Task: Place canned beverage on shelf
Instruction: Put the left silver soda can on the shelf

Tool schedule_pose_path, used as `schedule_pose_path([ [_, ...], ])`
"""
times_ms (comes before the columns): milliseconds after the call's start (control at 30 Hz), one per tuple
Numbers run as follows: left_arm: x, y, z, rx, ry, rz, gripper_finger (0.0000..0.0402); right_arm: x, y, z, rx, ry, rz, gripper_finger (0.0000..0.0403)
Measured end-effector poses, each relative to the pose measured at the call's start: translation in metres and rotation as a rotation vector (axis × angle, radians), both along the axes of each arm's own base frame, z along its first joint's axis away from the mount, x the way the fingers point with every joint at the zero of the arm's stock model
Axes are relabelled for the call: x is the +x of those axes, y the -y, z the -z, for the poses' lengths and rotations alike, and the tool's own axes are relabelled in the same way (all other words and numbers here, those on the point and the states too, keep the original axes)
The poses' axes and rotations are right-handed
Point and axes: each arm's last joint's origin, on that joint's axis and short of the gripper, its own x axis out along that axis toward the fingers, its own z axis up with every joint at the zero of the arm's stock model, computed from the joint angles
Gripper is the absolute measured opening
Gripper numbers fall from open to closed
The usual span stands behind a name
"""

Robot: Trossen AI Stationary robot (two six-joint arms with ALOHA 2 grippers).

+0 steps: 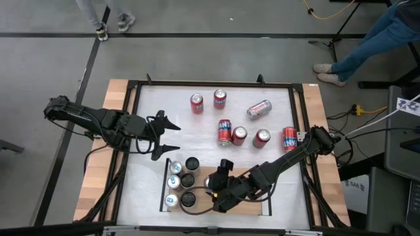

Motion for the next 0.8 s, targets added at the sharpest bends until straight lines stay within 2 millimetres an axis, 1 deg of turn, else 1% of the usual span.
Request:
schedule_pose_path([
  [200,0.000,0.000,0.000,0.000,0.000,0.000,0.0359,0.000,-0.001,0.001,0.045,-0.029,-0.045,0.0287],
  [367,0.000,0.000,0.000,0.000,0.000,0.000,0.0359,0.000,-0.001,0.000,0.049,-0.028,-0.045,0.0287],
  [800,0.000,0.000,0.000,0.000,0.000,0.000,0.0359,0.009,0.013,0.000,0.146,-0.071,-0.087,0.0287],
])
